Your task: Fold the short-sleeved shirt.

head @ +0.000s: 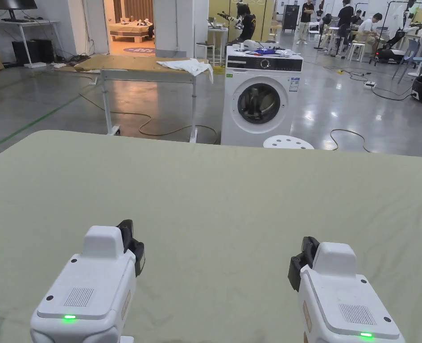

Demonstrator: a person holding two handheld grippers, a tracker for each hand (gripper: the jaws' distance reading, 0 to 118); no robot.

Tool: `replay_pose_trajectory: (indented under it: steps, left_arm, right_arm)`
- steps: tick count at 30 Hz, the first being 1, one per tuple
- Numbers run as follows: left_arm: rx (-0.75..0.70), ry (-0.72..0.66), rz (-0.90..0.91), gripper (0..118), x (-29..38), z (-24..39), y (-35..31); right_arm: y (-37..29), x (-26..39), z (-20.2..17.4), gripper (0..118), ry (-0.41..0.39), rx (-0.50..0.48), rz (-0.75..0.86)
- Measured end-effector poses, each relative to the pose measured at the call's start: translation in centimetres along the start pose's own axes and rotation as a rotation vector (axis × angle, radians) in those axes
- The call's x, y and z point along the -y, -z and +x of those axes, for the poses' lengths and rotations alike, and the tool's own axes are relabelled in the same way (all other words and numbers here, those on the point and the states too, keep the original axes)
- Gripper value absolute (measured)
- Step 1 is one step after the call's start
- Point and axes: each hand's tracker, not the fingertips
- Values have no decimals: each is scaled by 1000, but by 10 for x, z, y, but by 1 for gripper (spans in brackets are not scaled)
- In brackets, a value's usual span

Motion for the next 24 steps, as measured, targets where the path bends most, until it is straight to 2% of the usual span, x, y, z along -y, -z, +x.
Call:
replay_pose_trajectory:
  steps: [16, 24]
  left_arm:
    - [-32, 13, 13, 0, 5, -7, -10]
    - [-41, 38, 22, 0, 2, -3, -9]
  right_arm:
    - [-6, 5, 5, 2, 26, 24, -4]
    - [-1, 1, 2, 2, 2, 0, -9]
